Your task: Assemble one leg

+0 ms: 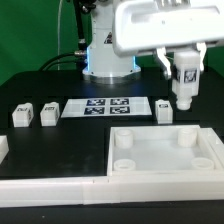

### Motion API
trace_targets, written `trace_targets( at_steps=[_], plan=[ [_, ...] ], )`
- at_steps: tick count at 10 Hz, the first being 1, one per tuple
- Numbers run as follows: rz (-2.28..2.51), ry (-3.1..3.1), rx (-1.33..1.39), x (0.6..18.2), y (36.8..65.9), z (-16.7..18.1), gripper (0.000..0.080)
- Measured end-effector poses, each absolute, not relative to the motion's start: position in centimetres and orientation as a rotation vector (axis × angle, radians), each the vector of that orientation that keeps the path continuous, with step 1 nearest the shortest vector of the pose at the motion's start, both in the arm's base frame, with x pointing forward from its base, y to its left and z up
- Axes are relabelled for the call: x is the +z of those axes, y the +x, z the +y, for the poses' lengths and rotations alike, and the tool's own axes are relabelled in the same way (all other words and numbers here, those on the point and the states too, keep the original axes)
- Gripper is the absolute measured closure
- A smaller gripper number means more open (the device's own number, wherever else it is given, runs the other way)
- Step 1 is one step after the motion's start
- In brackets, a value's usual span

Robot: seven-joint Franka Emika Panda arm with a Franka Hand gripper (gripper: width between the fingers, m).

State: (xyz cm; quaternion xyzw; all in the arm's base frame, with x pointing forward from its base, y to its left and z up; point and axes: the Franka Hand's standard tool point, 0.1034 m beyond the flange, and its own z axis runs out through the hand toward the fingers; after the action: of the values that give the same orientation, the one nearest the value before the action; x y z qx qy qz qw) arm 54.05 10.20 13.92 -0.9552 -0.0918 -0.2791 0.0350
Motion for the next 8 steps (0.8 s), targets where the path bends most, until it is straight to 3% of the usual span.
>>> trace_targets(
  at_steps=[1,3,4,5,8],
  plan=[
    [-0.281,-2.924,-0.899,14.4,54.4,10.2,0.0512],
    [-0.297,-2.935,-0.867,12.3,54.0,10.6,0.0512],
    [-0.313,-2.942,-0.834,12.4,56.0,10.8,0.0512],
    [-0.308,-2.924,-0.886,13.8,58.7,11.0,0.0512],
    [-0.317,-2.912,-0.927,12.1,61.4,11.0,0.0512]
  ],
)
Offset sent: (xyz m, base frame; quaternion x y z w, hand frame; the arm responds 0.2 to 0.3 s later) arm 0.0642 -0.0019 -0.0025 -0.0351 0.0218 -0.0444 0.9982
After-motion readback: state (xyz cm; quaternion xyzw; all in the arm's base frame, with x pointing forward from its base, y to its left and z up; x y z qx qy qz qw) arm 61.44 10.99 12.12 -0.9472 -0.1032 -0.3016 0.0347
